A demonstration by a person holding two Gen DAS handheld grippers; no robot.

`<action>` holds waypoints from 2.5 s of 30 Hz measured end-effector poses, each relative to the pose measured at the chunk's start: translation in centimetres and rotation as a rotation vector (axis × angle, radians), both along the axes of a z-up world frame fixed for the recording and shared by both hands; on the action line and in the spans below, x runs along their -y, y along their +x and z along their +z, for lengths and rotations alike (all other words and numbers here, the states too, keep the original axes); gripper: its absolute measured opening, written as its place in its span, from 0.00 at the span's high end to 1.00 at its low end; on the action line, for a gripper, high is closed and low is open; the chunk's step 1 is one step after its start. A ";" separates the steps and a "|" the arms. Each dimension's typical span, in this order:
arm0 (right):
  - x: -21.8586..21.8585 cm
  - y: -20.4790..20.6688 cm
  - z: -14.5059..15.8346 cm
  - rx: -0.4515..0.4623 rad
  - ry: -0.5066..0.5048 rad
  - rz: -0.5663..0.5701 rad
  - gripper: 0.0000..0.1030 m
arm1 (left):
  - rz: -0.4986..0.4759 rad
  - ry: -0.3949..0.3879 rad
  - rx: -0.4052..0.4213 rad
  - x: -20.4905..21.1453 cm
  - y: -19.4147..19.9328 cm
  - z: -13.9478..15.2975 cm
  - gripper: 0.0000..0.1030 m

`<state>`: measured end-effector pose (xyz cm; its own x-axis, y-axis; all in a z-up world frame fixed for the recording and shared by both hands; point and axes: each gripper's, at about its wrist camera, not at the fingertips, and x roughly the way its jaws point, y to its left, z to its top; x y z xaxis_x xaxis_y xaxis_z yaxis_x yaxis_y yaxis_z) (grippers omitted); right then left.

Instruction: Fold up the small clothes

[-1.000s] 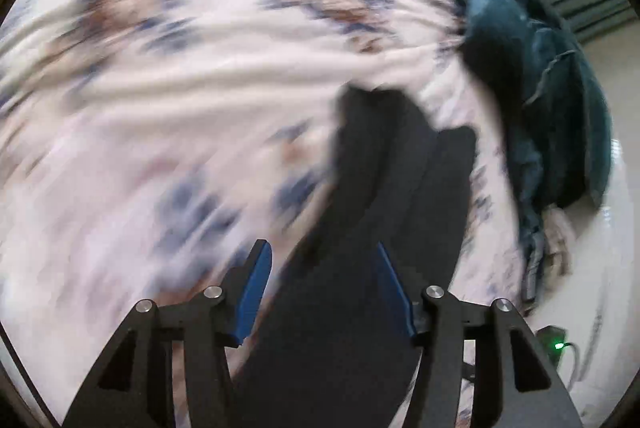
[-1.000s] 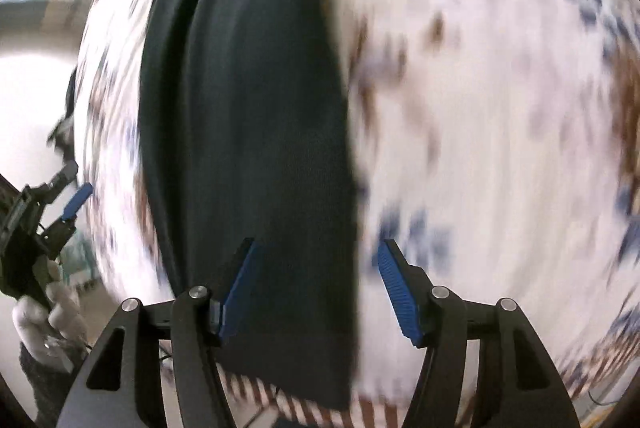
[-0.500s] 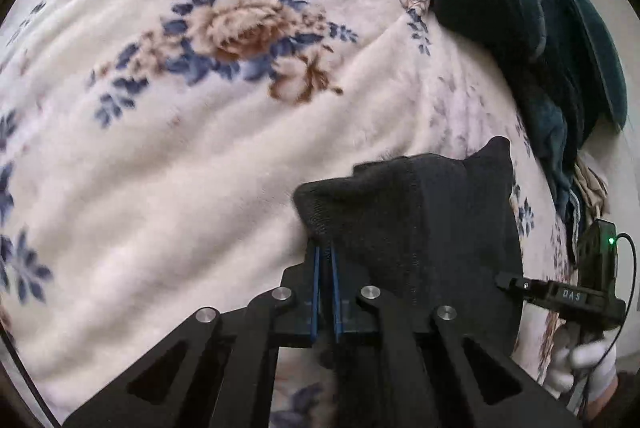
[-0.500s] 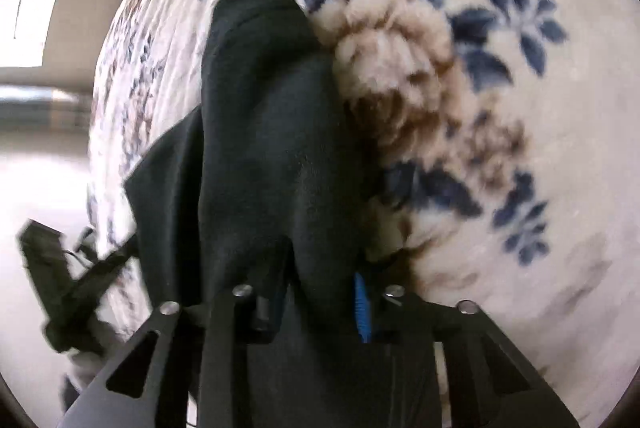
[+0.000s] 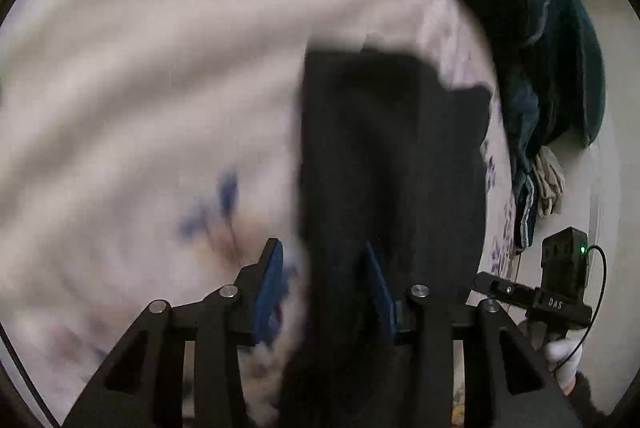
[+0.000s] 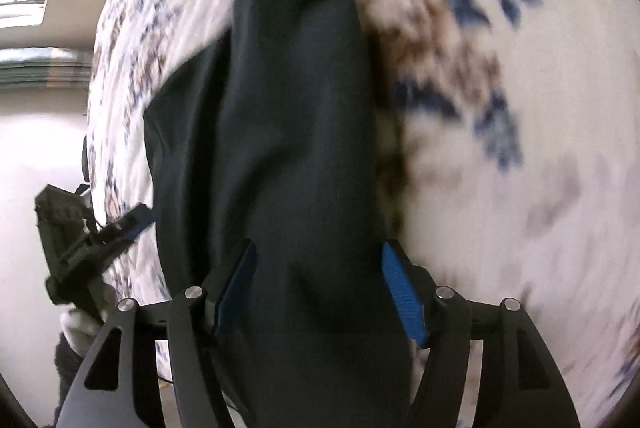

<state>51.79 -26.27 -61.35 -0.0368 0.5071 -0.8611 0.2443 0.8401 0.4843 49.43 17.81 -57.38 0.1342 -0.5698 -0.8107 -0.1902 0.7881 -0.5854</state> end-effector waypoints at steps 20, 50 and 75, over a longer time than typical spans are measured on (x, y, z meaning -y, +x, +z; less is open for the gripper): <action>-2.0 -0.5 -0.9 -0.058 -0.109 0.079 0.74 | -0.084 0.157 0.122 0.5 2.9 3.1 0.70; -0.9 20.1 -3.6 0.107 -0.271 0.047 0.46 | 0.057 0.247 0.124 1.8 13.5 0.9 0.59; -5.5 -2.6 -1.8 -0.025 -0.207 0.028 0.35 | 0.020 0.133 0.084 0.9 -4.0 4.9 0.47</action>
